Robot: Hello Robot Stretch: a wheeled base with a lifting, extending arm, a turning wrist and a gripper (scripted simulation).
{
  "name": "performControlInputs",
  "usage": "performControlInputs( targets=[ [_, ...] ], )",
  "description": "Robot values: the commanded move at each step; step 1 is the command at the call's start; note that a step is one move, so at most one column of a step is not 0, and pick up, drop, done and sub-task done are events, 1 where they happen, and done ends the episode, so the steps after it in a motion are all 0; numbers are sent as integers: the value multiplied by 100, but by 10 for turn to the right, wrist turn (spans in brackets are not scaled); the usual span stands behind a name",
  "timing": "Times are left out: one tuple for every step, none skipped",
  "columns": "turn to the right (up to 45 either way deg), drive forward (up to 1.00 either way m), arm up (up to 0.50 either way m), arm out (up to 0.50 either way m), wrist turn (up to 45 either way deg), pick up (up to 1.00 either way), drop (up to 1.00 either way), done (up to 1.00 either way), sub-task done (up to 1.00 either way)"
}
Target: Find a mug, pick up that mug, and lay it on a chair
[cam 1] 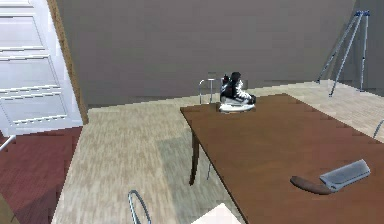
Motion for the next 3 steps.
performControlInputs(
  targets=[
    [0,0,0,34,0,0,0,0,0],
    [0,0,0,0,450,0,0,0,0],
    [0,0,0,0,450,0,0,0,0]
  ],
)
